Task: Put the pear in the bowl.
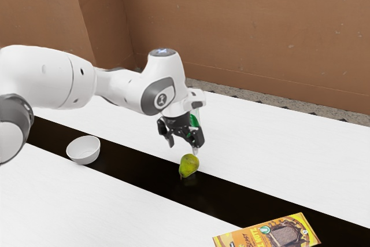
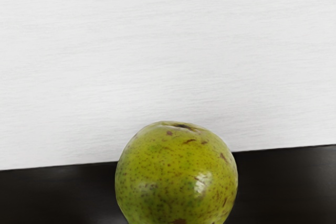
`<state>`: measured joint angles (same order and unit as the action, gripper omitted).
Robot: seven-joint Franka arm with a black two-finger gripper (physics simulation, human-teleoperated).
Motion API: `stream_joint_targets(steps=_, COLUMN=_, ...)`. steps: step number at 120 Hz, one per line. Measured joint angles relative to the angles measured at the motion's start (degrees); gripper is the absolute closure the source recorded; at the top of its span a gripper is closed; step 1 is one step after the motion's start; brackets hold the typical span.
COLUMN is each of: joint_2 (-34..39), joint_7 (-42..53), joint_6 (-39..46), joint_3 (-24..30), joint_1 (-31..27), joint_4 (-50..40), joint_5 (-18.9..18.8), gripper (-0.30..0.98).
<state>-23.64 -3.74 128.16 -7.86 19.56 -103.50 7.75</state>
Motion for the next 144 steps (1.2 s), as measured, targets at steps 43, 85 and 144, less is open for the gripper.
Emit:
stream_joint_targets(steps=43, joint_2=-2.26, joint_7=2.47, joint_6=4.02, joint_3=0.04, joint_1=0.59, joint_4=-0.89, joint_5=0.09, gripper=0.02)
stream_joint_targets(steps=85, joint_2=-5.72, joint_7=5.19, joint_6=4.75, joint_3=0.17, joint_1=0.49, joint_4=0.76, joint_5=0.29, gripper=0.02)
stream_joint_targets(steps=144, joint_2=-8.84, joint_7=7.15, joint_6=5.13, joint_3=0.30, joint_1=0.41, joint_4=2.32, joint_5=1.87, gripper=0.02)
